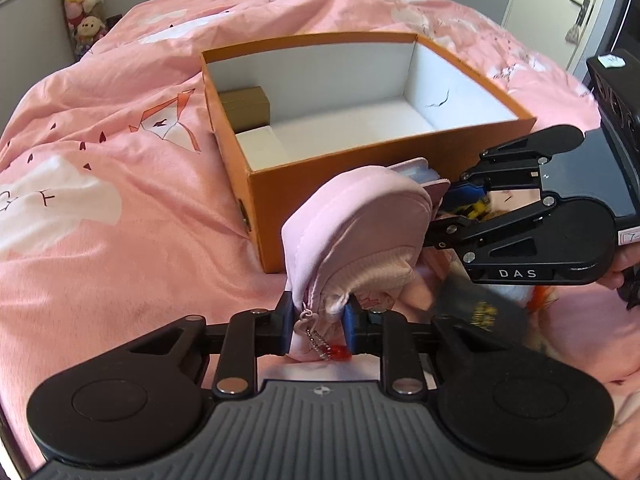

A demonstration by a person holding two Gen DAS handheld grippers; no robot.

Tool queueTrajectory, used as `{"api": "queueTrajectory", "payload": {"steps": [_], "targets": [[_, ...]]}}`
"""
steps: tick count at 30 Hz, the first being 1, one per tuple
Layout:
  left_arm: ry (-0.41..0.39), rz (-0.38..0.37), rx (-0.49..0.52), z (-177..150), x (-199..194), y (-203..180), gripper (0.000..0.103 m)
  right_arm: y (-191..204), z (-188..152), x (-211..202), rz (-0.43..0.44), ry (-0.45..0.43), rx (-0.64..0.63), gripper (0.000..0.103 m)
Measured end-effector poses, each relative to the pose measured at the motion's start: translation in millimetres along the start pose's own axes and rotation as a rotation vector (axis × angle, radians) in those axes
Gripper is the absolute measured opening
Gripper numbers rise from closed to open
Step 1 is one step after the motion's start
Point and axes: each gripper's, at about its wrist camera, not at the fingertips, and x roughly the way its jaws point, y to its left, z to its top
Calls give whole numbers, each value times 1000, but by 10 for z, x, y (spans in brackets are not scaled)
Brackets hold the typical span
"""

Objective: Organize objects
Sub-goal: 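Lift the pink pouch with the left tool while the right tool grasps the pink wallet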

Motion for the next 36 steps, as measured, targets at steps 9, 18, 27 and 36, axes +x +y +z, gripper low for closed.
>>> {"api": "queueTrajectory", "payload": {"steps": [9, 18, 27, 36], "targets": [[-85, -98, -100, 126, -356, -4, 25, -175, 103, -432, 15, -48, 126, 33], [-142, -177, -182, 346, -576, 25, 25, -438, 214, -857, 18, -92, 267, 32], [-165, -194, -224, 694, -634, 125, 25, -821, 380, -1096, 59, -132, 452, 32], [-177, -145, -246, 1206, -617, 464, 24, -1169, 700, -1146, 68, -178, 529, 32]]}}
